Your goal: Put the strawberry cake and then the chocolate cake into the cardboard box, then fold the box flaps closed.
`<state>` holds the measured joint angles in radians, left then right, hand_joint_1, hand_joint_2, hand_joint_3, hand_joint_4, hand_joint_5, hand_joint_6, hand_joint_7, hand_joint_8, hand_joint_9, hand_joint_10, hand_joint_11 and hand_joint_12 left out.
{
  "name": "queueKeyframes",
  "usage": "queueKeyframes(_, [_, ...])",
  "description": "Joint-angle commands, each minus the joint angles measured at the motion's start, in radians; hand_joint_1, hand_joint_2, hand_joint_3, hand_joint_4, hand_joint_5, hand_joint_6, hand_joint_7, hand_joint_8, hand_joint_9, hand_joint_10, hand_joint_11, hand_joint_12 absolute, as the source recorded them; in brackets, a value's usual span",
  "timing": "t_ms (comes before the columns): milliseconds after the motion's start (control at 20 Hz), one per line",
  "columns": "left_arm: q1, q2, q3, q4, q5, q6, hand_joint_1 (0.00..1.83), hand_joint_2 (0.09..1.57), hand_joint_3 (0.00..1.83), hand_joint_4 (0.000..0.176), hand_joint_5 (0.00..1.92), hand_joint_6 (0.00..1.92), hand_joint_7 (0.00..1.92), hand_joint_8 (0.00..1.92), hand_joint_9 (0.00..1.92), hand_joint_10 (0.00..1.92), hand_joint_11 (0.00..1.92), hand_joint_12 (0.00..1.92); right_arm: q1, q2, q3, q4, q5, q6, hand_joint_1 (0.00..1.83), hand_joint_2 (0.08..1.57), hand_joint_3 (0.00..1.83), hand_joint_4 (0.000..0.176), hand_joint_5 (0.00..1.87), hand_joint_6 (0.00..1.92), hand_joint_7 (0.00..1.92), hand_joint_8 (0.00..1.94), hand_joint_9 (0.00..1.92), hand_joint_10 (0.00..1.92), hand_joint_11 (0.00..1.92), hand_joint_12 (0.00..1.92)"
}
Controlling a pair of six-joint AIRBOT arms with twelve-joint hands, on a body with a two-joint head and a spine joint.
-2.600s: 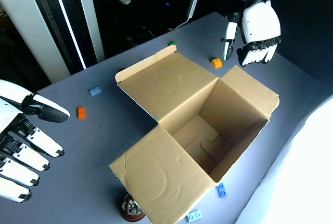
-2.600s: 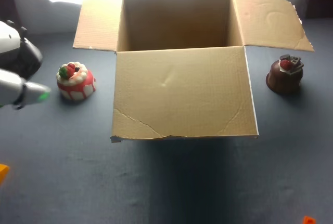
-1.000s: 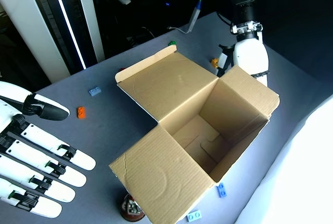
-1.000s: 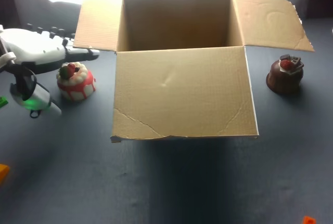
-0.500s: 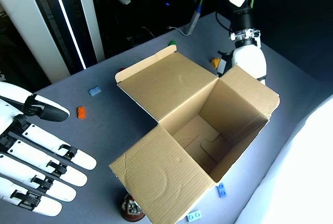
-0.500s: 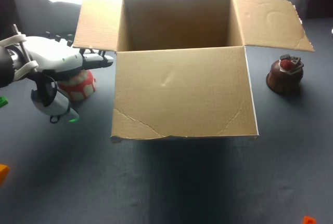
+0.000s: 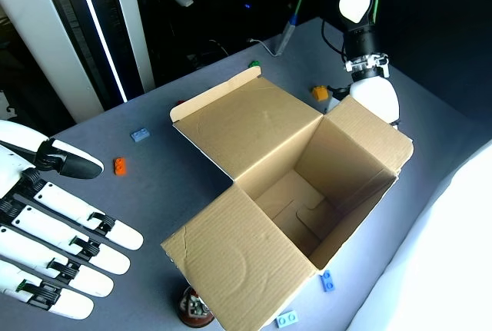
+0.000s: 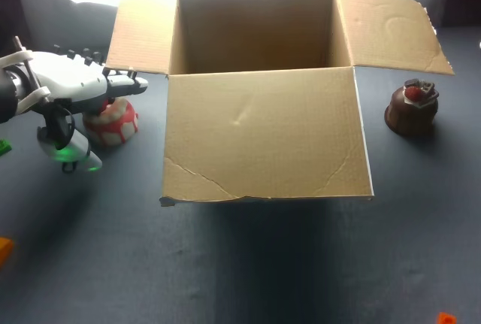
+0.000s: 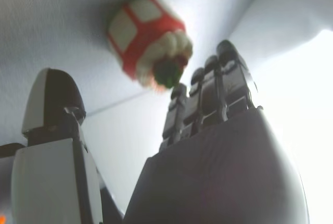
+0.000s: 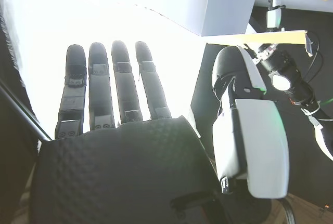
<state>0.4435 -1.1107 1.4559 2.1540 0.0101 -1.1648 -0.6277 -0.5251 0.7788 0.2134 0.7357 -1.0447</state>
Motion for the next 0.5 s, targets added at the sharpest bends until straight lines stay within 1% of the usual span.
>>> queueKeyframes(0, [-0.002,0.003,0.008,-0.001,0.073,0.003,0.99,1.00,0.00,0.091,0.00,0.00,0.00,0.00,0.01,0.00,0.00,0.30,0.013,0.011,0.002,0.009,0.120,0.004,0.15,1.21,0.00,0.000,0.24,0.01,0.23,0.00,0.22,0.01,0.00,0.58])
queueKeyframes(100, [0.004,-0.003,0.013,-0.013,0.076,0.002,0.98,1.00,0.00,0.089,0.00,0.00,0.00,0.00,0.01,0.00,0.00,0.27,0.013,0.011,0.002,0.009,0.120,0.008,0.18,1.21,0.00,0.000,0.24,0.01,0.23,0.00,0.22,0.01,0.00,0.57])
queueKeyframes(150, [0.005,-0.008,0.016,-0.018,0.077,0.002,0.99,1.00,0.00,0.088,0.00,0.00,0.00,0.00,0.00,0.00,0.00,0.23,0.013,0.011,0.002,0.009,0.120,0.008,0.20,1.21,0.00,0.000,0.25,0.01,0.23,0.00,0.22,0.01,0.00,0.54])
queueKeyframes(200, [0.005,-0.012,0.019,-0.021,0.079,0.002,0.99,1.01,0.00,0.090,0.00,0.00,0.00,0.00,0.00,0.00,0.00,0.23,0.013,0.011,0.002,0.009,0.120,0.008,0.21,1.21,0.00,0.000,0.26,0.01,0.24,0.00,0.23,0.01,0.00,0.53])
queueKeyframes(250, [0.005,-0.018,0.024,-0.021,0.079,0.002,1.00,1.00,0.00,0.087,0.00,0.00,0.00,0.00,0.00,0.00,0.00,0.25,0.013,0.011,0.002,0.009,0.120,0.008,0.20,1.21,0.00,0.000,0.25,0.01,0.23,0.00,0.22,0.01,0.00,0.55])
queueKeyframes(300, [0.005,-0.021,0.027,-0.021,0.079,0.002,1.00,1.00,0.00,0.088,0.00,0.00,0.00,0.00,0.00,0.00,0.00,0.26,0.013,0.011,0.002,0.009,0.120,0.008,0.18,1.22,0.00,0.000,0.24,0.00,0.23,0.00,0.21,0.00,0.00,0.53])
queueKeyframes(350, [0.006,-0.026,0.034,-0.022,0.079,0.002,0.99,1.00,0.00,0.092,0.00,0.00,0.00,0.00,0.00,0.00,0.00,0.26,0.013,0.011,0.002,0.009,0.120,0.008,0.16,1.22,0.00,0.000,0.24,0.00,0.22,0.00,0.21,0.00,0.00,0.53])
queueKeyframes(450, [0.010,-0.035,0.044,-0.027,0.083,0.002,0.99,1.00,0.00,0.090,0.00,0.00,0.00,0.00,0.00,0.00,0.00,0.24,0.013,0.011,0.002,0.009,0.120,0.008,0.15,1.22,0.00,0.000,0.24,0.00,0.23,0.00,0.22,0.00,0.00,0.54])
